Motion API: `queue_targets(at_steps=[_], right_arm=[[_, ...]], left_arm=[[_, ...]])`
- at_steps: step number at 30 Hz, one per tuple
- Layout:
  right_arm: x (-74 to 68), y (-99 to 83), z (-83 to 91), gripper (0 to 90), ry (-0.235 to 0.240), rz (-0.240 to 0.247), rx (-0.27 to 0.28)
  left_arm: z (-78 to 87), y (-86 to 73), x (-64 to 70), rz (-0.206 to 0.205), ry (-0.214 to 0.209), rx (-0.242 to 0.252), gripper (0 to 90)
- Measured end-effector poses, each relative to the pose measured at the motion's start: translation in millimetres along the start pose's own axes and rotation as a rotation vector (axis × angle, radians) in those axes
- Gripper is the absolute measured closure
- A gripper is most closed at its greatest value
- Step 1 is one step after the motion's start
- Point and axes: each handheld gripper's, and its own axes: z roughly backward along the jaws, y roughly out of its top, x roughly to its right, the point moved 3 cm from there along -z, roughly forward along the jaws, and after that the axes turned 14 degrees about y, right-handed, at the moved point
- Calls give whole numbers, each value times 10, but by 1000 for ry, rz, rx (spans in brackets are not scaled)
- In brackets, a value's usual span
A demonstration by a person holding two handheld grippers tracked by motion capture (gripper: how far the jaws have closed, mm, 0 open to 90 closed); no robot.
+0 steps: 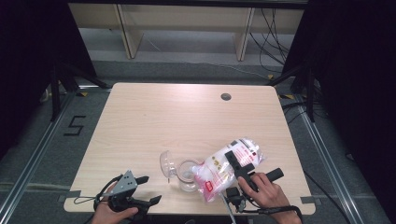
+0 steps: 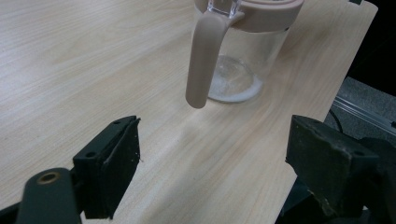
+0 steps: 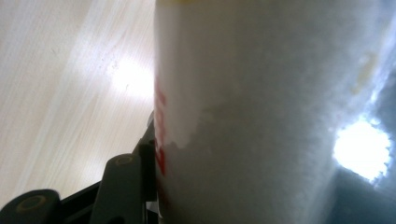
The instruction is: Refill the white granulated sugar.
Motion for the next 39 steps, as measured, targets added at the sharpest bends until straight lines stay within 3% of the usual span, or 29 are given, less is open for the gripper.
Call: queue_targets(at_steps=[1, 2, 3, 4, 7, 17, 20, 21, 26, 27, 28, 31, 33, 34, 35, 38, 39], right_arm=[[-24, -13, 7, 496, 5, -30, -7], [-7, -22, 9, 496, 7, -2, -8], [-31, -35, 15, 497, 9, -24, -12], [-25, -47, 36, 497, 11, -3, -29], [-53, -46, 58, 498, -5, -30, -30], [19, -1, -6, 501, -7, 25, -18], [-9, -33, 15, 502, 5, 8, -31], [4, -34, 31, 502, 0, 22, -34], [-25, -4, 46, 504, 2, 1, -26], [2, 10, 39, 504, 1, 31, -20], [4, 12, 29, 505, -5, 26, -19], [10, 3, 14, 508, 3, 17, -24], [-21, -24, 17, 509, 2, -23, -29], [16, -24, 26, 510, -4, 29, -29], [20, -27, 28, 510, -5, 36, -25], [6, -39, 40, 512, -9, 13, -28], [8, -39, 40, 512, -9, 13, -27]], left_arm=[[3, 1, -1, -1, 2, 1, 170], [5, 2, -3, -5, 3, 2, 170], [5, 5, 3, 4, 7, 7, 170], [5, 5, 1, 3, 3, 5, 169], [1, 5, 6, 7, 7, 8, 166], [-2, 0, 7, -4, -1, 2, 165], [-4, -2, 5, 4, 2, 0, 165], [-4, -2, 6, 3, 1, 0, 165], [17, 1, -14, -34, 15, -12, 165], [17, -1, -21, -41, 17, -16, 165], [12, 1, 0, -15, 5, -2, 165], [6, -2, -1, -14, 1, -3, 165], [8, 0, 1, -14, 3, -3, 165], [8, 1, -1, -16, 2, -3, 165], [6, 0, -1, -15, 1, -4, 165], [7, -2, 1, -16, 2, -7, 165], [12, -3, -16, -36, 15, -18, 165]])
